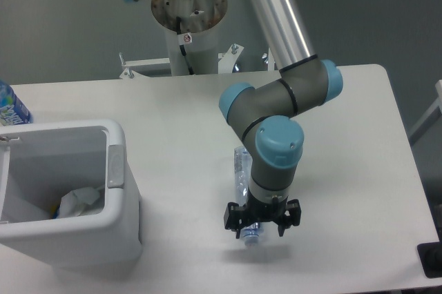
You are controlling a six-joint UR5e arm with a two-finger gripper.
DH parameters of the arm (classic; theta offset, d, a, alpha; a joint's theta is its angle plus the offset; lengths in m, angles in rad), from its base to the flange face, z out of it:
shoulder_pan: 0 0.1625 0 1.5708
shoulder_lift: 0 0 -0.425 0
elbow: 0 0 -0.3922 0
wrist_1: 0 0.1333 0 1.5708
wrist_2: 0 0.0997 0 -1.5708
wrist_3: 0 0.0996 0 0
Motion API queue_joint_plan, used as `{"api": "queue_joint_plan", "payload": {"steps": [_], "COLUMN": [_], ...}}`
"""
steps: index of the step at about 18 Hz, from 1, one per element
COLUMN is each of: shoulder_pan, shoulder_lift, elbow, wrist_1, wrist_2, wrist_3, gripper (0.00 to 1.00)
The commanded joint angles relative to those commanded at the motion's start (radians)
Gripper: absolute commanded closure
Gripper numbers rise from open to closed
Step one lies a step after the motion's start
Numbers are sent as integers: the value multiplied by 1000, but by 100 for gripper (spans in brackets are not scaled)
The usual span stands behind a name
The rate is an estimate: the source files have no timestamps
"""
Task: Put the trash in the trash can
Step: 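Lower the gripper onto the cap end of the clear bottle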
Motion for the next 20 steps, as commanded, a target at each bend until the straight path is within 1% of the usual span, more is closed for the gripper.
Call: {"api": "queue_joint_plan", "payload": {"steps": [1, 3, 5, 8, 11, 20], "shoulder_pan": [0, -2, -17, -25, -37, -48], "shoulder_lift": [-8, -26, -55, -72, -77, -64], "elbow": [2, 14, 41, 51, 43, 3], "wrist_1": [3, 34, 60, 67, 87, 83], "wrist_2": [3, 18, 47, 87, 97, 117], "wrist_3": [-2, -30, -61, -71, -77, -54], "gripper": [0, 0, 0, 0, 0, 0]}}
